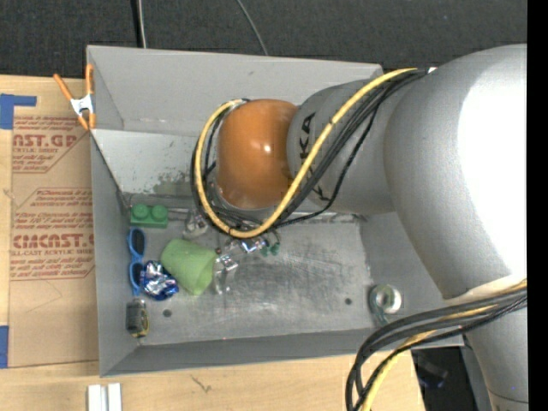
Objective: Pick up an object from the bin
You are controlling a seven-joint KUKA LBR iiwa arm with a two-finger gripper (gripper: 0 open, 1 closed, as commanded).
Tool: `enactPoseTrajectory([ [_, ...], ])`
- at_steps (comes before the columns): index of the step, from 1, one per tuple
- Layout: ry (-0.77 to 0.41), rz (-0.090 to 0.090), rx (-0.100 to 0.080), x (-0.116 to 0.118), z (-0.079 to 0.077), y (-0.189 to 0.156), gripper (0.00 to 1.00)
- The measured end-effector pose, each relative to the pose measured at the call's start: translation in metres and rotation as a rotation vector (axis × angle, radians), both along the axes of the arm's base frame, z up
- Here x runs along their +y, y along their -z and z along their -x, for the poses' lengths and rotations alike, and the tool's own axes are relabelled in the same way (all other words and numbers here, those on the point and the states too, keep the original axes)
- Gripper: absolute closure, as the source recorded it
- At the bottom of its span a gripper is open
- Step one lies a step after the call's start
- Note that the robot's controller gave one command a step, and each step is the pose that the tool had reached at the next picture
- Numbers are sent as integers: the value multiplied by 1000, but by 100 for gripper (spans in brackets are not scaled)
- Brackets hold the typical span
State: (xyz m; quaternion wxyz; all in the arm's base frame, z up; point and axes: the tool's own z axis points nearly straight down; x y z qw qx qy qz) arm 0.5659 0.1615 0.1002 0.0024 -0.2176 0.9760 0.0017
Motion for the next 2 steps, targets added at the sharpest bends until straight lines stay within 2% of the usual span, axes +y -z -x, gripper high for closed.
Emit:
enactPoseTrajectory([
  [1, -116, -1, -19, 9, 71, 25, 0],
  [2, -211, 11, -19, 59, 77, 26, 0],
])
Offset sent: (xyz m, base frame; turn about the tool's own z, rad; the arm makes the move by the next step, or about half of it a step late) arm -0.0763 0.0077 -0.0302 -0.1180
